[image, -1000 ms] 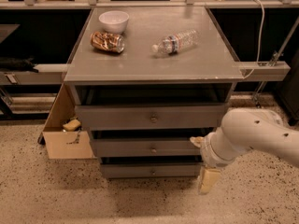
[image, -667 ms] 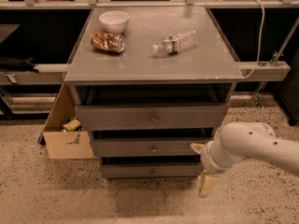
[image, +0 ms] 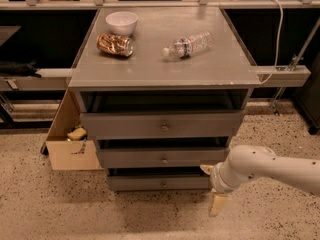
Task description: Open bottom drawer
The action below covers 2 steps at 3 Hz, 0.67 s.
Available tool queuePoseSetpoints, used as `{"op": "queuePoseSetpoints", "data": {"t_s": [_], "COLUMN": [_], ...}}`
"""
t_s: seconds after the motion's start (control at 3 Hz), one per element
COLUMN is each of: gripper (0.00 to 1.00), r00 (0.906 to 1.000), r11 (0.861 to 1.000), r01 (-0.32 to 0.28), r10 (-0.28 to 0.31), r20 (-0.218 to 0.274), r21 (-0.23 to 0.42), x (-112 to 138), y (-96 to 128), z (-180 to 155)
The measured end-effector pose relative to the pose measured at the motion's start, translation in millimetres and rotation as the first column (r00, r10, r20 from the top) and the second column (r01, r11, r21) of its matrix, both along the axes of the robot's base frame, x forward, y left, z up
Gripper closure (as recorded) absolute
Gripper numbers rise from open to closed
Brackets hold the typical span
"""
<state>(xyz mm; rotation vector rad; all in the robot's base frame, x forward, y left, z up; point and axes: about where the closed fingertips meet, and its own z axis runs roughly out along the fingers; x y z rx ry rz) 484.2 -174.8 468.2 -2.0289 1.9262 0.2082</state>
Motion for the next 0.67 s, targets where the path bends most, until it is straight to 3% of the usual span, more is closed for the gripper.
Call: {"op": "queuePoseSetpoints", "data": {"t_s": [0.33, 0.67], "gripper": [0.00, 0.00], "r00": [0.9980, 0.9980], "r11": [0.999, 0.999], "r01": [0.004, 0.004], "r10": [-0.001, -0.001], "r20": [-0.063, -0.063], "r21": [0.033, 0.033], "x": [5.2, 5.2], "y": [4.5, 4.5], "z": [-53.3, -53.3]}}
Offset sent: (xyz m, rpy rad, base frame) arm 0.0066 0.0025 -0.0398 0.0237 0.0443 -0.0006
